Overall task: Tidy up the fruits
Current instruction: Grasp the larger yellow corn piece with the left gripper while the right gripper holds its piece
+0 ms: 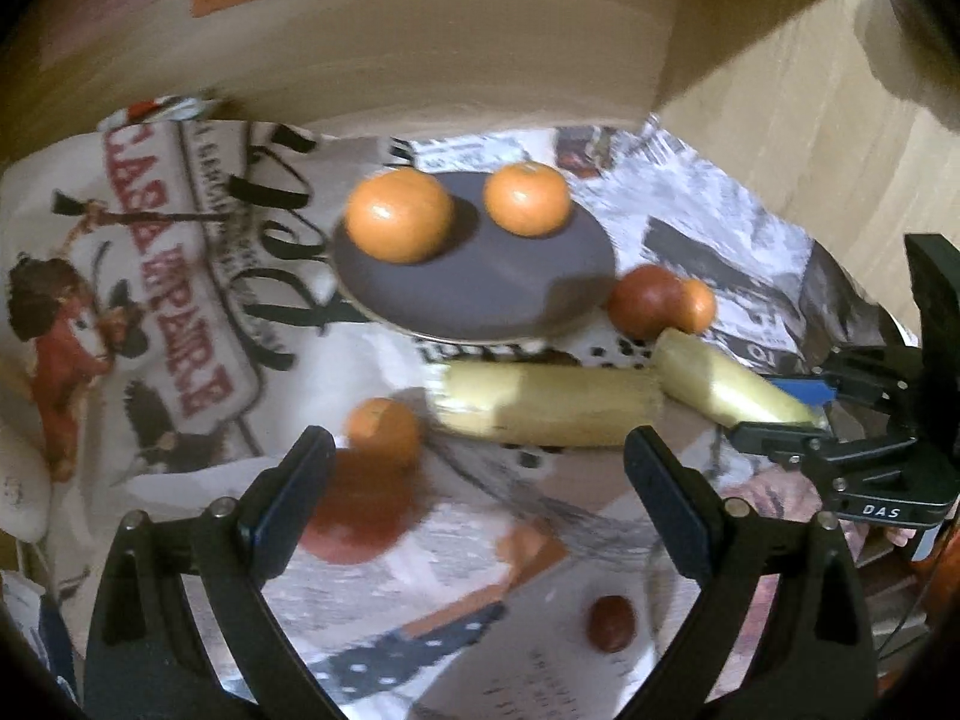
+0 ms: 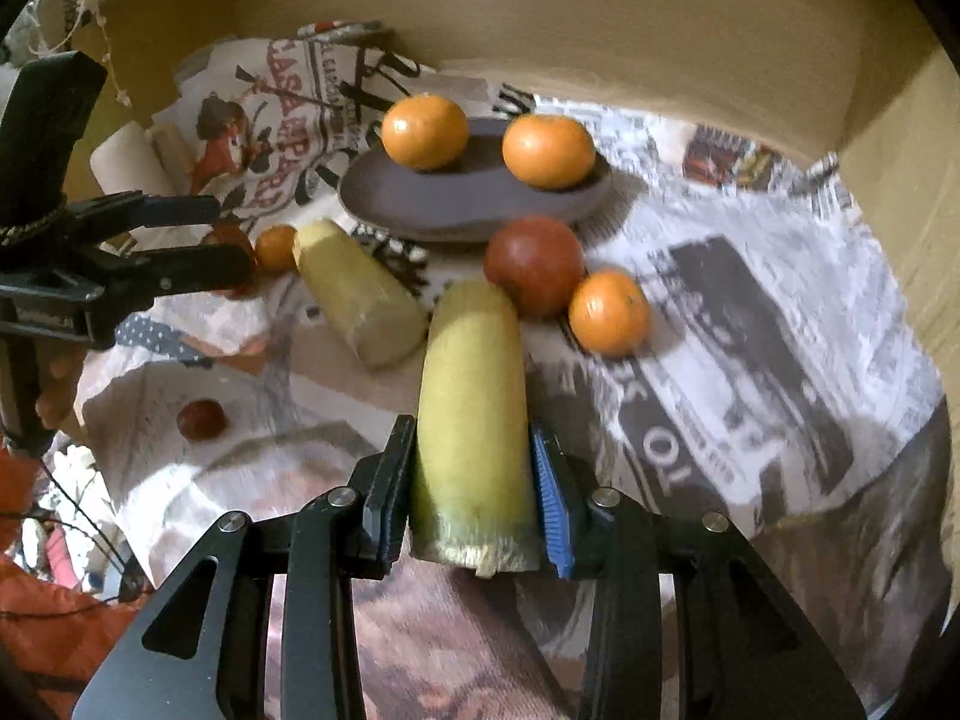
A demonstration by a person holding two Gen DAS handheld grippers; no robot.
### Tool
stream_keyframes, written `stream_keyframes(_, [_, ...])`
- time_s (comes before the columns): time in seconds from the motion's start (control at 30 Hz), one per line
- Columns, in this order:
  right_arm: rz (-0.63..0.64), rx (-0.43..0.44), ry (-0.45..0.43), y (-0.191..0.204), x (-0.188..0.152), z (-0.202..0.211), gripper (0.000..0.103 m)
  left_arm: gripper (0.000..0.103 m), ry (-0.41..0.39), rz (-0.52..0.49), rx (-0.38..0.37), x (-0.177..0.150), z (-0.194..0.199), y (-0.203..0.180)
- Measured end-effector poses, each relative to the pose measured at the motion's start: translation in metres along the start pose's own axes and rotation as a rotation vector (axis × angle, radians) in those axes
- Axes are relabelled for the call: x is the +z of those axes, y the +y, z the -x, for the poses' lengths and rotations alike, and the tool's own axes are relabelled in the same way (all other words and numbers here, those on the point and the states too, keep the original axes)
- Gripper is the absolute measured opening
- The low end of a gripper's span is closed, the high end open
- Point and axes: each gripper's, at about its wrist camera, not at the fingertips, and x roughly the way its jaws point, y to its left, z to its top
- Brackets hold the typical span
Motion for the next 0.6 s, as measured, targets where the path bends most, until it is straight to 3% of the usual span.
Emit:
stream_keyframes(0.17, [0.000, 0.021, -0.027, -0.002, 0.001, 0.006, 0.035, 0.098, 0.045, -0.044, -0.042, 0.003, -0.013, -0.025])
stream_keyframes(0.33, [0.027, 0.006, -0.099, 0.002, 0.017, 0.016, 0.035, 0.098, 0.088, -0.023, -0.047, 0.003, -0.028, -0.030])
stream_keyframes(0.5, [0.071, -0.014, -0.130, 0.010, 0.044, 0.004, 0.035, 0.098, 0.071, 0.015, -0.022, 0.002, -0.027, -0.022])
stream_keyframes(0.6, [0.079, 0.047, -0.102, 0.013, 0.055, -0.010, 0.034, 0.098, 0.043, 0.020, -0.009, -0.002, -0.020, -0.015])
